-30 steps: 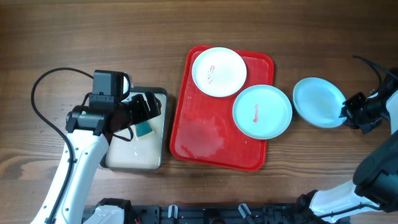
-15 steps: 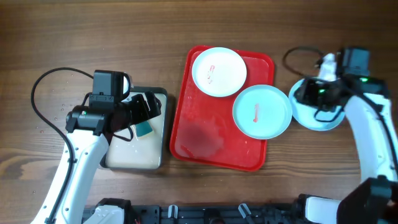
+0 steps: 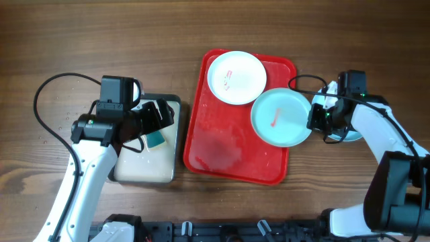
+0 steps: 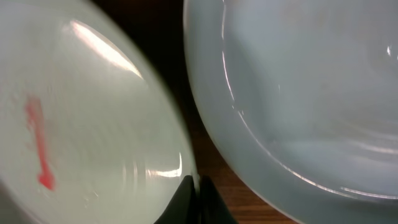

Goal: Clean dirty plates on tray and stack at the side
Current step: 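Set the plate down right of the tray and release it, then grasp the rim of the other light-blue plate with the right gripper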

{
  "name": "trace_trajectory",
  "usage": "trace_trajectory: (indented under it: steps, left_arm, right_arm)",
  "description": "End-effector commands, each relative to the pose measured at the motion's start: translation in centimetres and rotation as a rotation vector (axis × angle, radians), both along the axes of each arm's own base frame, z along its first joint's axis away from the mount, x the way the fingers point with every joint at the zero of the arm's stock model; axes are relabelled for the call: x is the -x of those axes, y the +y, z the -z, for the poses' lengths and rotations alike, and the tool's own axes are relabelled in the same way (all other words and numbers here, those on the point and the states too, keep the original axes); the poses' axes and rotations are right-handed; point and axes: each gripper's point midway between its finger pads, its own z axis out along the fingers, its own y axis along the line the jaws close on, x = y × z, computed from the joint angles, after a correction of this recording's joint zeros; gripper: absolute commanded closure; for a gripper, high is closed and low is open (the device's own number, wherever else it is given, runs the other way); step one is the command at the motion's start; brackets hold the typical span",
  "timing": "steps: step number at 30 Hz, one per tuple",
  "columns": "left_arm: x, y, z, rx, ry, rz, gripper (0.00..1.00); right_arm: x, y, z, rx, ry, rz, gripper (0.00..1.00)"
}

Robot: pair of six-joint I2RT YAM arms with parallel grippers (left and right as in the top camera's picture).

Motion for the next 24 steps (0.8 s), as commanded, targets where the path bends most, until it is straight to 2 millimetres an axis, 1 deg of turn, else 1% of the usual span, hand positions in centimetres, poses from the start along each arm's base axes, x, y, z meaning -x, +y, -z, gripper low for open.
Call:
trace_trajectory:
  steps: [1,3,4,6,8,9,11,12,14,16,19,21,22,23,24]
  left_arm:
    - [-0.3,0.0,-0.8,0.011,-0.022,0.002,0.0]
    - [-0.3,0.0,-0.8,0.011,-0.022,0.001,0.0]
    - [-0.3,0.0,-0.8,0.011,-0.021,0.002,0.0]
    - [-0.3,0.0,-0.8,0.011,-0.022,0.001,0.0]
    - [-0.3,0.0,-0.8,0.011,-0.022,0.001,0.0]
    - [-0.3,0.0,-0.8,0.011,-0.021,0.001,0.0]
    - [-0.3,0.0,-0.8,0.011,-0.022,0.001,0.0]
    - [-0.3,0.0,-0.8,0.011,-0.022,0.001,0.0]
    - [-0.3,0.0,-0.8,0.011,-0.022,0.001,0.0]
    - [-0.3,0.0,-0.8,0.011,-0.021,0.001,0.0]
    - [-0.7,-0.1,-1.0,0.014,-0.04,0.002,0.0]
    - [-0.8,-0.1,-1.1,0.016,-0.045,0.003,0.0]
    - [-0.8,-0.1,-1.1,0.018,-0.046,0.003,0.0]
    - [-0.8,-0.1,-1.1,0.019,-0.045,0.003,0.0]
    - [-0.8,-0.4,-1.1,0.03,-0.043,0.01,0.0]
  right_arm:
    - [0.8,0.3,-1.1,-0.013,0.015,0.021,0.96]
    - [1.5,0.8,-2.7,-0.036,0.004,0.02,0.96]
    - [1.8,1.5,-3.5,-0.073,-0.005,0.013,0.96]
    - [2.5,3.5,-5.5,-0.158,-0.038,-0.02,0.96]
    - [2.8,5.3,-6.6,-0.171,-0.068,-0.083,0.96]
    - [2.9,6.1,-6.7,-0.17,-0.069,-0.112,0.96]
    - [3.2,8.1,-6.3,-0.172,-0.06,-0.175,0.95]
    - [3.3,8.8,-5.8,-0.159,-0.041,-0.171,0.96]
    - [3.3,10.1,-4.1,-0.12,-0.017,-0.166,0.96]
    - [3.6,11.9,-2.1,-0.107,0.008,-0.229,0.95]
    - [3.7,13.9,-0.3,-0.1,0.016,-0.332,0.96]
    - [3.6,14.4,0.2,-0.096,0.011,-0.373,0.96]
    - [3.5,14.4,0.2,-0.094,0.005,-0.378,0.91]
    - [3.2,14.3,-0.1,-0.094,-0.01,-0.39,0.83]
    - [2.8,14.1,-0.6,-0.094,-0.019,-0.382,0.69]
